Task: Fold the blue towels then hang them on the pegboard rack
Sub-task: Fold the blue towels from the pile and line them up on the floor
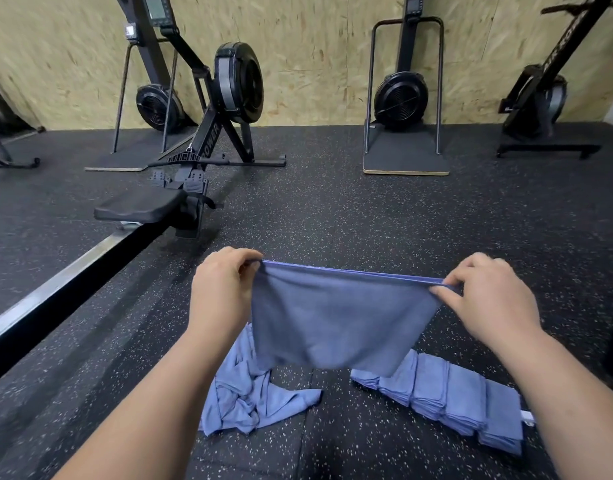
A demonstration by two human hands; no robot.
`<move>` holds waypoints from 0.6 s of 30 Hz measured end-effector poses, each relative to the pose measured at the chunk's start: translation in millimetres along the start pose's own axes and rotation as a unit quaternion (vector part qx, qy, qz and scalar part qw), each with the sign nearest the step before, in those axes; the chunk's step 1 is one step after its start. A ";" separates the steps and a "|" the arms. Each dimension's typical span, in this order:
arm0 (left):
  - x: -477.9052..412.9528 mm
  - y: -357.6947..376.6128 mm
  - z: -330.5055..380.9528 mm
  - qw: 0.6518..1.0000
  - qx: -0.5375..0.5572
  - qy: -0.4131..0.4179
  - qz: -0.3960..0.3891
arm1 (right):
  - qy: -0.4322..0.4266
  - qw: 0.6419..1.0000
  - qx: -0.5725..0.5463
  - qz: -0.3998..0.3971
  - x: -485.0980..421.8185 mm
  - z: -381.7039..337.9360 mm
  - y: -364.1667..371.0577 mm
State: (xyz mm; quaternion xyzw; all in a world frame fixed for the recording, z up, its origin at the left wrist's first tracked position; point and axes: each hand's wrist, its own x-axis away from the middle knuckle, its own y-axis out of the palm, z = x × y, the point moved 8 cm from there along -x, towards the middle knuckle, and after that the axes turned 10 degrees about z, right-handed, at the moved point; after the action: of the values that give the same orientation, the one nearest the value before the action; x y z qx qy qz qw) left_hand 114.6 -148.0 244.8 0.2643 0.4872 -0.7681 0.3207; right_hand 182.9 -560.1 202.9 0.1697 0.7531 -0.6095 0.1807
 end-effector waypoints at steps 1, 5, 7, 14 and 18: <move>0.9 0.9 0.0 1.000 -0.003 -0.004 -0.002 | -0.002 1.000 -0.001 -0.014 1.0 -1.3 3.3; 3.2 5.7 -11.9 0.998 -0.018 -0.047 -0.028 | -0.018 0.997 -0.071 -0.017 2.2 -8.7 8.0; 3.9 7.5 -18.4 0.996 -0.039 -0.065 -0.053 | -0.015 0.993 -0.116 0.017 0.3 -9.6 0.0; 4.8 15.3 -19.4 0.992 -0.078 -0.022 -0.098 | 0.002 0.976 -0.203 0.083 -2.8 -7.4 -21.7; 5.3 15.0 -20.9 0.992 -0.076 -0.040 -0.087 | -0.015 0.979 -0.184 0.088 -3.9 -7.7 -22.8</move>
State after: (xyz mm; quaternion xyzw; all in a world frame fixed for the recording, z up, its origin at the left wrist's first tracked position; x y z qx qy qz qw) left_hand 124.4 -134.9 224.2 0.1649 0.5523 -0.7636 0.2911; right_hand 175.0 -557.3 225.7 0.1905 0.8317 -0.4443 0.2731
